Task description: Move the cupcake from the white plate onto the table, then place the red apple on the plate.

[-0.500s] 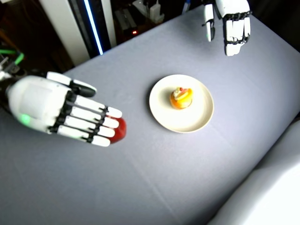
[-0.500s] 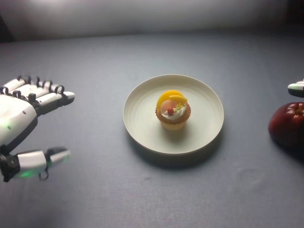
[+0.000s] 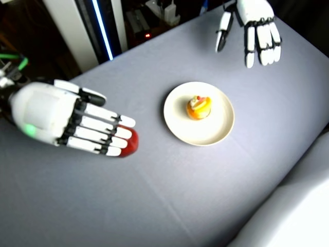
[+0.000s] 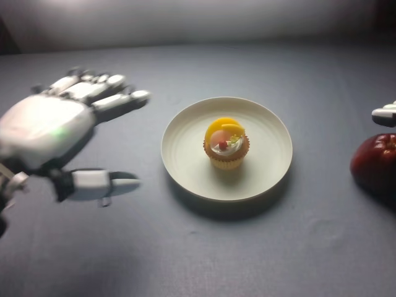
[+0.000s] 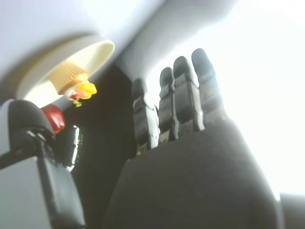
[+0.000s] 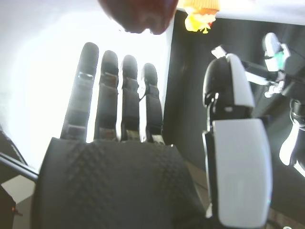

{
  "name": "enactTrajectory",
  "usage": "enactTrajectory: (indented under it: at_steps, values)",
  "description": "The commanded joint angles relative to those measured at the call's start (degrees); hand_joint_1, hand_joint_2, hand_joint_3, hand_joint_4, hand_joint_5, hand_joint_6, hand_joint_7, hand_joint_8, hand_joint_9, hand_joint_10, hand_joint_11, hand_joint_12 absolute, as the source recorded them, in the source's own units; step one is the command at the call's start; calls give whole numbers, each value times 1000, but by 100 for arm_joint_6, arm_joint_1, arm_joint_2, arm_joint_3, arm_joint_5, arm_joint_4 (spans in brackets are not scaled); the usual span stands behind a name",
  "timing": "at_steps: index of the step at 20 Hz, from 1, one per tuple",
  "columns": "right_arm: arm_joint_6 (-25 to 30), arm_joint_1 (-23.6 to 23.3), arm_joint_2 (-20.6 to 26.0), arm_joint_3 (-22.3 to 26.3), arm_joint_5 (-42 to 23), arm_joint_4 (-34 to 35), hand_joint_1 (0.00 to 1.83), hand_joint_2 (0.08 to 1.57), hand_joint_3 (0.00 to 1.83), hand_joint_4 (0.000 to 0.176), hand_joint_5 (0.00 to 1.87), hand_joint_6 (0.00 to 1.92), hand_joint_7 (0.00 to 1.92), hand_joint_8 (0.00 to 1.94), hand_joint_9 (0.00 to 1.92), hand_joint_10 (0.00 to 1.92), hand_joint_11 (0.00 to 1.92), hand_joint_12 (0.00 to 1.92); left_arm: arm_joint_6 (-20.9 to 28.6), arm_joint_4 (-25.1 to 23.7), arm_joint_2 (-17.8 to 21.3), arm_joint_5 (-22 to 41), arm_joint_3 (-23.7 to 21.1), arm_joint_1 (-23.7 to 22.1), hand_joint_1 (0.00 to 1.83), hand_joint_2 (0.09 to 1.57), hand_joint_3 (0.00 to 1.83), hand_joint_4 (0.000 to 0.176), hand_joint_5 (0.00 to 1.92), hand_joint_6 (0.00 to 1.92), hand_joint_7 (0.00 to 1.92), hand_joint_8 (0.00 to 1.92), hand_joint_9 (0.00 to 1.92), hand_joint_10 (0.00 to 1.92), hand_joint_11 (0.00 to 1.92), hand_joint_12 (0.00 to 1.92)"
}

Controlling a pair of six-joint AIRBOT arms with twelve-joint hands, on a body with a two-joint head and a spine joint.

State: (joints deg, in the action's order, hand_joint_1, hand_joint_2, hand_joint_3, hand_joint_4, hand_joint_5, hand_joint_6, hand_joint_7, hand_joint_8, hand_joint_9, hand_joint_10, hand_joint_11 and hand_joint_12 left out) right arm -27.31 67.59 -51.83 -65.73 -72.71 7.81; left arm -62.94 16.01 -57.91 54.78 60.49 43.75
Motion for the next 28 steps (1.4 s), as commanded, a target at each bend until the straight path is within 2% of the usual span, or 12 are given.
enactTrajectory:
  at_steps: [1, 2, 4, 5, 7, 11, 18, 20, 21, 23, 27, 28]
  values:
    - [12, -99, 14, 1, -762, 107, 761, 1096, 2, 58, 218, 0, 204, 0, 232, 0, 158, 420, 14, -241, -104, 231, 101, -197, 857, 873, 0, 159, 318, 10, 202, 11, 206, 12, 137, 370]
    - [12, -136, 11, 1, -803, 84, 746, 1100, 3, 63, 167, 0, 150, 0, 196, 0, 131, 403, 15, -443, -305, -91, 269, -523, 852, 893, 0, 122, 310, 1, 205, 1, 198, 2, 38, 508]
    - [12, -152, 3, 1, -860, 79, 711, 1089, 0, 81, 86, 0, 80, 0, 156, 0, 117, 395, 18, -573, -559, -354, 463, -832, 825, 897, 2, 96, 306, 0, 215, 1, 216, 1, 1, 623]
    - [11, -163, -6, -2, -879, 76, 720, 1081, 0, 93, 52, 0, 46, 0, 136, 0, 112, 391, 27, -598, -683, -434, 558, -952, 854, 896, 1, 97, 309, 0, 200, 1, 176, 2, 0, 535]
    - [11, -206, -33, -18, -902, 51, 811, 1053, 0, 132, 2, 0, 13, 3, 104, 3, 72, 378, 175, -654, -985, -533, 785, -1129, 897, 861, 0, 157, 338, 8, 195, 1, 182, 5, 0, 538]
    - [11, -363, -104, -65, -925, -74, 863, 1048, 0, 161, 0, 0, 0, 0, 68, 0, 7, 362, 499, -668, -1552, -737, 1231, -1317, 909, 855, 0, 166, 370, 4, 203, 5, 128, 7, 0, 394]
    - [11, -418, -179, -113, -925, -78, 817, 1058, 2, 176, 0, 0, 0, 0, 43, 2, 0, 382, 538, -720, -2096, -1333, 1714, -1530, 924, 892, 0, 82, 543, 2, 567, 4, 529, 21, 113, 967]
    - [11, -418, -179, -113, -926, -73, 820, 1060, 2, 176, 0, 0, 0, 0, 45, 2, 0, 387, 535, -720, -2174, -1448, 1802, -1530, 1122, 974, 5, 0, 835, 21, 901, 76, 792, 447, 462, 1336]
    - [11, -418, -179, -113, -927, -71, 817, 1054, 0, 176, 0, 0, 0, 0, 58, 7, 9, 391, 534, -720, -2209, -1510, 1849, -1531, 1341, 1044, 3, 0, 1039, 380, 1058, 693, 980, 1007, 682, 1283]
    - [11, -418, -179, -113, -928, -66, 816, 1055, 0, 172, 0, 0, 13, 5, 73, 12, 11, 394, 537, -708, -2250, -1543, 1915, -1538, 1286, 1083, 5, 0, 1059, 664, 1037, 1036, 1027, 995, 863, 1307]
    - [11, -415, -179, -113, -925, -65, 799, 1055, 0, 169, 0, 0, 16, 4, 87, 13, 36, 408, 537, -716, -2205, -1391, 1903, -1620, 1254, 1099, 0, 0, 1055, 702, 990, 1150, 1035, 915, 934, 1279]
    - [11, -415, -180, -114, -924, -65, 799, 1056, 0, 163, 0, 0, 21, 5, 97, 15, 48, 414, 537, -745, -2142, -1308, 1858, -1662, 1349, 1115, 7, 0, 1005, 783, 923, 1129, 905, 1217, 737, 1265]
